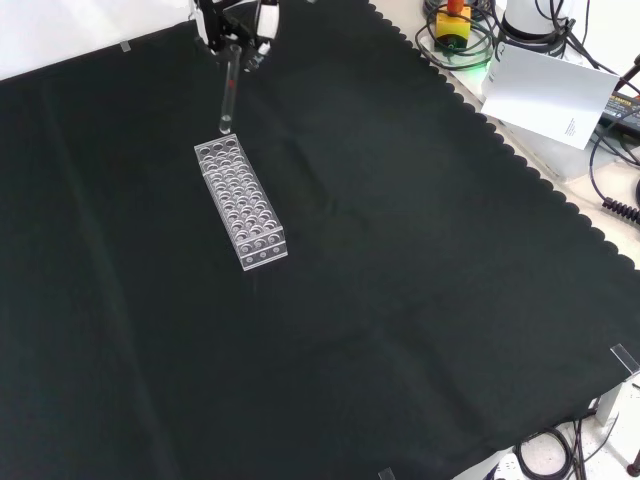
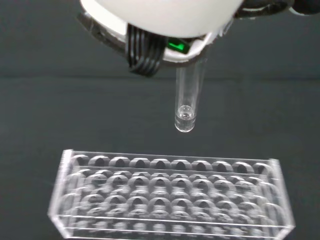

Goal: Put the test tube back in the rack.

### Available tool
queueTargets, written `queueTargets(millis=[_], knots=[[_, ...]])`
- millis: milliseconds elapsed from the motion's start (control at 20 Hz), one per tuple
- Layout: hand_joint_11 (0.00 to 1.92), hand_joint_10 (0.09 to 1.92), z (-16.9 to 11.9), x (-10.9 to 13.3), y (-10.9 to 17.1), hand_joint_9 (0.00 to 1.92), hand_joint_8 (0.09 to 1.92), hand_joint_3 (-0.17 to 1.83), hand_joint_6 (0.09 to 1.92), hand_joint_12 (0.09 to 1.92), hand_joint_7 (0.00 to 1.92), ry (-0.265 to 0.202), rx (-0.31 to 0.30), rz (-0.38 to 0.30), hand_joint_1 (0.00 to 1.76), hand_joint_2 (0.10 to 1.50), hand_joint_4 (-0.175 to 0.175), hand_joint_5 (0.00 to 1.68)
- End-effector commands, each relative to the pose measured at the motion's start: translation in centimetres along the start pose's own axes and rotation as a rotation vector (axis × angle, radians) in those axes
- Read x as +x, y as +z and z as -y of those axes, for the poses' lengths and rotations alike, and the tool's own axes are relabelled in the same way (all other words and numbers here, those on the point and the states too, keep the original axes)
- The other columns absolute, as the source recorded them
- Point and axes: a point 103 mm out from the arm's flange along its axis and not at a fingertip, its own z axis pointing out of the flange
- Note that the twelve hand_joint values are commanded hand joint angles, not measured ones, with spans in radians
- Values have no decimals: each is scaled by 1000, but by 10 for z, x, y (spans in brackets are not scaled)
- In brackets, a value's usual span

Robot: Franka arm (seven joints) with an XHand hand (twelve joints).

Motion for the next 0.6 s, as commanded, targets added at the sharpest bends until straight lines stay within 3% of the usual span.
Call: queueTargets(millis=[50, 600], knots=[[1350, 292, -4, 33, 4, 1748, 380, 648, 323, 759, 1818, -90, 25, 21, 1236, 609, -175, 1451], [1347, 292, -9, 24, 27, 1749, 380, 650, 321, 762, 1818, -82, 106, 41, 1236, 608, -175, 1452]])
